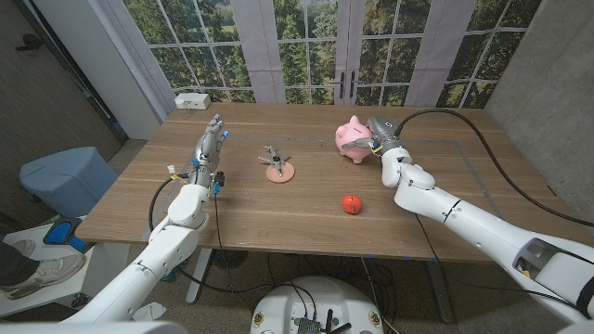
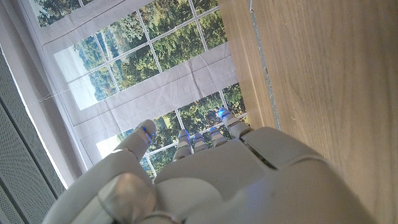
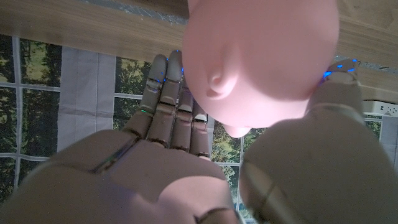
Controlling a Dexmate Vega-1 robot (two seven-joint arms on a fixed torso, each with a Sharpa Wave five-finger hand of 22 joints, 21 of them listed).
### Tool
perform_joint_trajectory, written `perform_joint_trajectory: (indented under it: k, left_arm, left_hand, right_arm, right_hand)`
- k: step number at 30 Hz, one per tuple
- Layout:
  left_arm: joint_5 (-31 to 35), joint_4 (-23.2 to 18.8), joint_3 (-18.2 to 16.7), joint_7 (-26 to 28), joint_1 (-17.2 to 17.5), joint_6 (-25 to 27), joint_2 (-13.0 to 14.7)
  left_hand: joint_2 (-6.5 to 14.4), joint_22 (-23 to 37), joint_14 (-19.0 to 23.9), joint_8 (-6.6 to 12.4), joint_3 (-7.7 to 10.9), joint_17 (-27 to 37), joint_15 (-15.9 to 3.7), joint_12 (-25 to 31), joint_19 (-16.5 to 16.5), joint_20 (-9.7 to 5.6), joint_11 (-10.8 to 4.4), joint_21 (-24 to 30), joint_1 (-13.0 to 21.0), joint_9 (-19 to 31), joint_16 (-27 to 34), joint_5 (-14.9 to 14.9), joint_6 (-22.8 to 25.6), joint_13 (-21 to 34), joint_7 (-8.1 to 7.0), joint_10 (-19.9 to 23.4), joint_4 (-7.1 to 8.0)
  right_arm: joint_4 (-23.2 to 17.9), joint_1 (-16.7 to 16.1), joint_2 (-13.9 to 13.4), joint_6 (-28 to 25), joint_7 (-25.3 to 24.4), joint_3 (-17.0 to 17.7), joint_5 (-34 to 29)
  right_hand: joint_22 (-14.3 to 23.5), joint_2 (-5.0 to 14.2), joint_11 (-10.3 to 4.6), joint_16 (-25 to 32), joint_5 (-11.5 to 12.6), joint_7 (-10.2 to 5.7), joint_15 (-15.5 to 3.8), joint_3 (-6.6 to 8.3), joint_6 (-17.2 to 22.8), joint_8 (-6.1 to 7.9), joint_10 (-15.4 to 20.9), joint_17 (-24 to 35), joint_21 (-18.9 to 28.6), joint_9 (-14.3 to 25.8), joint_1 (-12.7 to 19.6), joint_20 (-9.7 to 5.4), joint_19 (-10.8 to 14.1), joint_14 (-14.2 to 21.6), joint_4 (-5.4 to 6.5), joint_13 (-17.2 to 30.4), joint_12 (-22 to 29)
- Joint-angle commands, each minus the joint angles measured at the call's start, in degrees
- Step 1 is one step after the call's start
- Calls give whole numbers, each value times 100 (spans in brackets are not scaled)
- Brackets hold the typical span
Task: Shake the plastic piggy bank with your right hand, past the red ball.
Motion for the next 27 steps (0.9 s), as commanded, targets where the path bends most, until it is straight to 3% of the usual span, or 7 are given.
perform_joint_trajectory:
  k: [1, 6, 9, 16, 20, 27]
  left_arm:
    - [1, 9, 12, -11, -22, -8, 2]
    - [8, -38, 6, 21, 10, 2, 8]
    - [22, -63, 2, 36, 21, 7, 17]
    - [33, -100, -1, 42, 35, 18, 31]
    - [36, -113, 1, 32, 35, 22, 38]
    - [44, -138, 0, 33, 46, 21, 43]
  left_hand:
    - [242, 18, -8, 38, 14, 19, -355, 1, 49, -297, 2, -10, -21, 33, 10, 5, 35, 25, -21, -21, -40]
    - [239, 18, -10, 38, 11, 17, -355, 1, 50, -298, 5, -10, -19, 33, 8, 4, 42, 26, -26, -20, -48]
    - [238, 18, -5, 38, 10, 17, -355, 0, 50, -296, 8, -10, -18, 33, 9, 3, 43, 26, -26, -23, -52]
    - [240, 18, -4, 34, 8, 17, -354, 1, 51, -297, 12, -10, -16, 33, 9, 3, 40, 25, -26, -20, -59]
    - [241, 18, -4, 34, 7, 16, -353, -2, 50, -296, 12, -10, -15, 33, 8, 3, 42, 25, -28, -26, -63]
    - [244, 18, -1, 32, 6, 17, -352, -1, 51, -297, 13, -10, -13, 33, 9, 2, 42, 25, -28, -23, -69]
  right_arm:
    - [29, 211, 30, -489, 373, -238, -189]
    - [16, 242, 5, -554, 435, -275, -199]
    - [7, 266, 5, -625, 478, -303, -214]
    - [-25, 257, 10, -659, 429, -274, -175]
    - [-81, 225, -29, -653, 411, -248, -143]
    - [-239, 158, -130, -696, 460, -193, -80]
  right_hand:
    - [-11, 1955, -1264, -503, 7, -1489, -1582, 1210, 1118, -209, 869, -199, -146, -22, 1654, -158, -95, 489, 133, -235, -260]
    - [-14, 1781, -1196, -1008, 46, -1477, -1550, 1216, 573, -499, 67, -513, -371, -62, 1217, 56, -248, 93, 166, -457, -427]
    - [-10, 1716, -1112, -1163, 61, -1450, -1525, 1212, 330, -627, -234, -602, -454, -70, 1047, 139, -298, -81, 182, -532, -427]
    - [-2, 1476, -917, -1703, 158, -1249, -1386, 1108, -761, -1168, -1284, -1005, -743, -83, 373, 348, -412, -865, 264, -776, -427]
    - [2, 1413, -826, -1906, 206, -1163, -1231, 1071, -1146, -1317, -1704, -1211, -862, -81, 171, 390, -455, -1232, 264, -868, -420]
    - [0, 1283, -703, -2081, 301, -992, -964, 921, -1684, -1391, -2299, -1473, -1096, -81, -210, 508, -627, -1946, 307, -1019, -408]
